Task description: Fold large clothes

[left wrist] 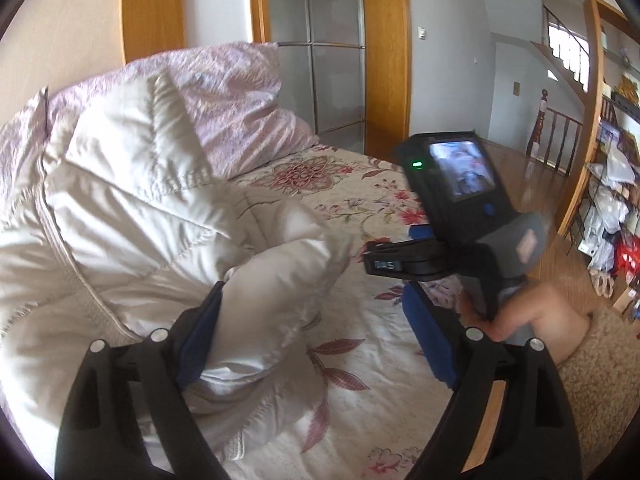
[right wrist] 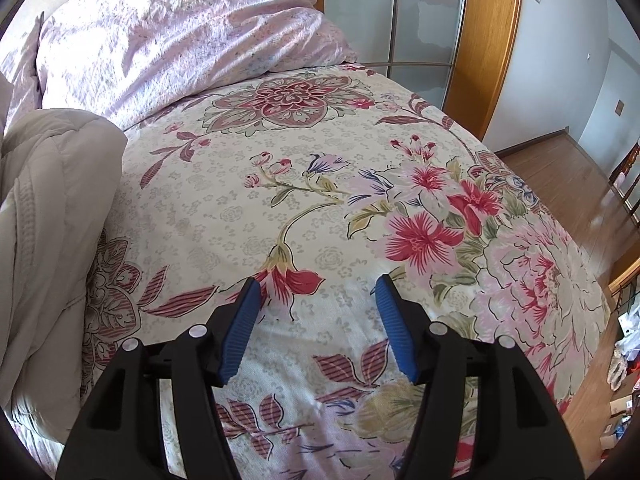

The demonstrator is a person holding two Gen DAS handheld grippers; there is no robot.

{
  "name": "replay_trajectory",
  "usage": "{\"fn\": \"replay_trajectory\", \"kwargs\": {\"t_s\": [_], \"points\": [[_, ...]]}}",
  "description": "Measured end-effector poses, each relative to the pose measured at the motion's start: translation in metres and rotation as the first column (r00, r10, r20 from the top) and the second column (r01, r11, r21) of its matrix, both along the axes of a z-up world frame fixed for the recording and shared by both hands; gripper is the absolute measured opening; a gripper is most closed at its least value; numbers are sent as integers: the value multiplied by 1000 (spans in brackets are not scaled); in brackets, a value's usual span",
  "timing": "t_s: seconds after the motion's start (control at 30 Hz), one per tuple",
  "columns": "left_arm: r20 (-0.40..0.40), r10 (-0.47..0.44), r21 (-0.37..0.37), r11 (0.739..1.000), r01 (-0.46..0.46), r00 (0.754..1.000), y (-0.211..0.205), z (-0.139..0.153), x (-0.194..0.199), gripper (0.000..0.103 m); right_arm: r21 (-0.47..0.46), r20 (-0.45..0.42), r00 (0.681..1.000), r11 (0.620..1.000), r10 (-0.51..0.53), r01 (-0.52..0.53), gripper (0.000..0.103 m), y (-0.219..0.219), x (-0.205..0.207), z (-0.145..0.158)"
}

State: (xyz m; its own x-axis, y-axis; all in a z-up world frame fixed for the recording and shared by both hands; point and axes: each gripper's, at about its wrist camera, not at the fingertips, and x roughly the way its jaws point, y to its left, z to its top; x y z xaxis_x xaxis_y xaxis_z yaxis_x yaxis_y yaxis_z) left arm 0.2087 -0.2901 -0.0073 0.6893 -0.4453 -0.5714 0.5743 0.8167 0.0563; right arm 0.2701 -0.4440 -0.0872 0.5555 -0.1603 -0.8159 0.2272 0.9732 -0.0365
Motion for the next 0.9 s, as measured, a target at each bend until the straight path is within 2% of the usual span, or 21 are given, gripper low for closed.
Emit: {"fn": "replay_trajectory", "kwargs": {"t_s": [0.13, 0.27, 0.43, 0.53, 0.6, 0.73, 0.9], "points": [[17, -43, -29, 999, 44, 999, 2, 20, -20, 89, 0, 0, 1000, 1000, 0, 0, 61, 0, 0, 0], [-14, -85, -114, 990, 83, 996, 17, 43, -30, 90, 1, 0, 1000, 1000, 0, 0, 61, -1, 0, 0], [6, -52, -179, 983, 53, 999, 45, 73, -42, 90, 3, 1, 1000, 1000, -6, 6, 61, -1, 0, 0], [5, 53, -203, 978, -50, 999, 79, 87, -36, 90, 4, 2, 1000, 1000, -6, 6, 61, -2, 0, 0], [7, 143, -216, 967, -139, 990, 104, 92, -26, 90, 3, 2, 1000, 1000, -6, 6, 61, -2, 0, 0], [-5, 300, -210, 932, -294, 954, 142, 92, 0, 90, 4, 2, 1000, 1000, -7, 7, 61, -2, -1, 0], [-9, 406, -208, 893, -399, 914, 169, 91, 22, 90, 3, 1, 1000, 1000, -7, 7, 61, -2, 0, 0]]}}
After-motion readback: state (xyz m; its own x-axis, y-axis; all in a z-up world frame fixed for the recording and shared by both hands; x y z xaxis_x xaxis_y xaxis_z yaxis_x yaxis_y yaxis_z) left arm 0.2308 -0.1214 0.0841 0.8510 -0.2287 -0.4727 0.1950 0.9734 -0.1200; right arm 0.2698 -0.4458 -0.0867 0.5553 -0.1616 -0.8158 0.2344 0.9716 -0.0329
